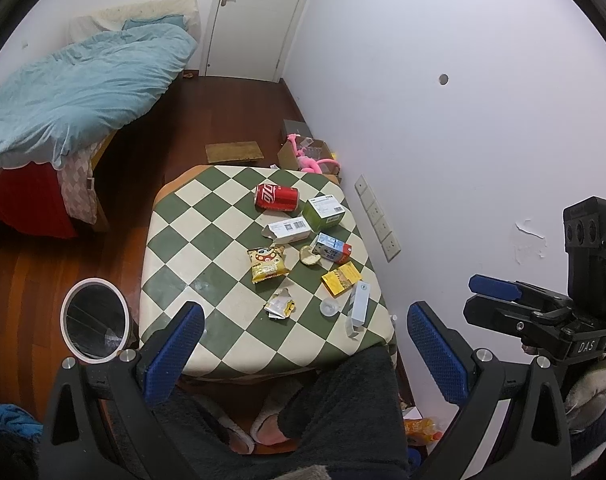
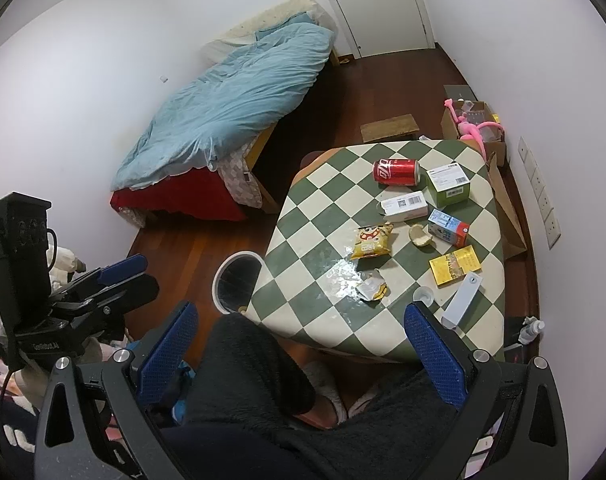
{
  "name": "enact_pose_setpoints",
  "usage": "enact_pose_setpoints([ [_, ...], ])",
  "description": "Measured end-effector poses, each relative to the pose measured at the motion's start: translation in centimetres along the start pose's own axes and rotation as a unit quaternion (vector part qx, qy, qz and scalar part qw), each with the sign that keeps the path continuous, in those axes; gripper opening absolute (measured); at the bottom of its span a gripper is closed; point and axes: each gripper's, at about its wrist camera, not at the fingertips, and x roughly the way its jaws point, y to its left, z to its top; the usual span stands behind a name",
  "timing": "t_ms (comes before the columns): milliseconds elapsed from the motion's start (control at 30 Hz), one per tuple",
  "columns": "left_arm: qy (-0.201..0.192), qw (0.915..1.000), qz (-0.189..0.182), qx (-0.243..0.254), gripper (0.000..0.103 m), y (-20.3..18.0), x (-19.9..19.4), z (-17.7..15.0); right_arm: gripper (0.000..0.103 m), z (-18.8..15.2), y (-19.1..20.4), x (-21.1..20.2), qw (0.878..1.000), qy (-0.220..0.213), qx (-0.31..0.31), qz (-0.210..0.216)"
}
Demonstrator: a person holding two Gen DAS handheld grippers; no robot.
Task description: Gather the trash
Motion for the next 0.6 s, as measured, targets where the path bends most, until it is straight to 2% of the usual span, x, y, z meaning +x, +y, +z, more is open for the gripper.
enact_pose_setpoints([
  [600,-0.002,1.0000,0.000,-0.003,0.103,0.41,0.06,0.09,0.103,0.06,0.00,0.26,1.000,0.003,0.000,0.001],
])
